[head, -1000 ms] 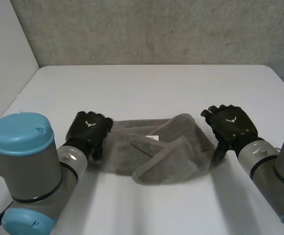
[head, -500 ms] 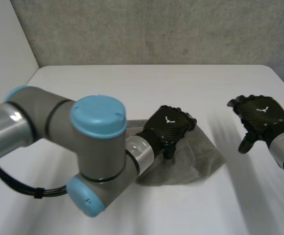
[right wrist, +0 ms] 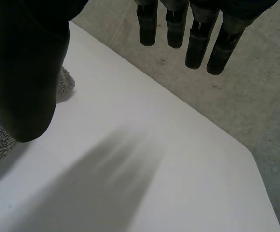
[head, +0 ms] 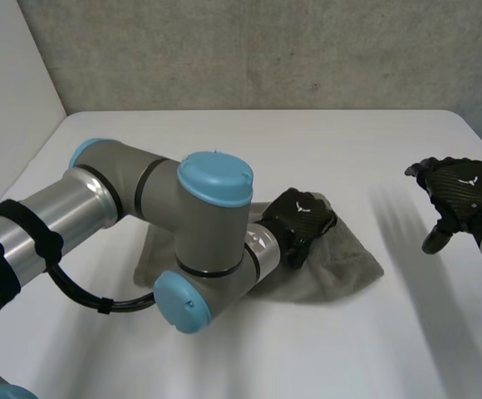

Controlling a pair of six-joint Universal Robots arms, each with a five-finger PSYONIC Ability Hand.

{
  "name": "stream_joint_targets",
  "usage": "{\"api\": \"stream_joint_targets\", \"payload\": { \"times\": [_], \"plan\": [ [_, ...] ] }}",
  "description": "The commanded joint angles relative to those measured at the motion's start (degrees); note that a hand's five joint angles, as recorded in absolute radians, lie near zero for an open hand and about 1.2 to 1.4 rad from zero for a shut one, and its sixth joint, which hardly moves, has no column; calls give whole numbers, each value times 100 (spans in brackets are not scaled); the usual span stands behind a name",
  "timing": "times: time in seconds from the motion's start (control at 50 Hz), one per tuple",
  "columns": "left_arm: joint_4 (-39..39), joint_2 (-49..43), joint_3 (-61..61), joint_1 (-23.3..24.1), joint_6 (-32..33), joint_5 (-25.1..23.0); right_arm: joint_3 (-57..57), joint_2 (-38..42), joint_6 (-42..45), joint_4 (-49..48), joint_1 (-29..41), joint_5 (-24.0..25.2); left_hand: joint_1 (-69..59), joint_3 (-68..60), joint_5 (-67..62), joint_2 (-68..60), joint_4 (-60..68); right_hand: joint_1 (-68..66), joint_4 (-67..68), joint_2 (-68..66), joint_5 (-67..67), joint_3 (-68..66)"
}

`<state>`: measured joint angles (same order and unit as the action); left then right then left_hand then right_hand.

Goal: Fold the towel.

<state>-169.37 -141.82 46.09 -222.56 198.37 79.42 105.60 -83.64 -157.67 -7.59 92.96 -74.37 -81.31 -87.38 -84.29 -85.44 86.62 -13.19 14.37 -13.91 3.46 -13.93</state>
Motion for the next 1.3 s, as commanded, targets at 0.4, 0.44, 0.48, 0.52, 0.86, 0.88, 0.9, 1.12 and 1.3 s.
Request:
{"api": "stream_joint_targets", "payload": {
  "times": [0.4,0.44,0.48,0.52,0.86,0.88,0.9,1.12,1.3],
  "plan": [
    [-17,761,-760,-832,2215,-164,136,58,35,-93,65,28,131,738,1429,544,-662,319,-437,391,-346,393],
    [-270,1163,220,-1139,2250,-531,162,58,35,-93,65,36,131,738,1429,544,-662,319,-437,391,-346,393],
    [-576,1418,782,-1262,2250,-689,162,76,35,-102,65,28,131,738,1429,544,-662,319,-437,391,-346,393],
    [-1001,1666,1394,-1377,2259,-823,162,111,35,-111,65,36,131,738,1429,544,-662,319,-437,391,-346,393],
    [-5017,2457,5488,-2590,3164,-1631,154,208,35,-111,442,36,131,738,1429,544,-662,319,-437,391,-346,393],
    [-5027,2466,5637,-2608,3164,-1675,154,208,35,-102,477,36,131,738,1429,544,-662,319,-437,391,-346,393],
    [-5027,2466,5639,-2608,3164,-1675,154,208,35,-102,478,36,131,738,1429,544,-662,319,-437,391,-346,393],
    [-5079,2572,6342,-2801,3199,-2150,136,216,26,-32,680,36,2164,2771,3462,2577,-2695,319,-437,391,-346,393],
    [-4948,3045,6570,-3249,3129,-2282,4,208,35,-5,996,19,5106,5713,6404,5519,-5637,319,-437,391,-346,393]
  ]
}}
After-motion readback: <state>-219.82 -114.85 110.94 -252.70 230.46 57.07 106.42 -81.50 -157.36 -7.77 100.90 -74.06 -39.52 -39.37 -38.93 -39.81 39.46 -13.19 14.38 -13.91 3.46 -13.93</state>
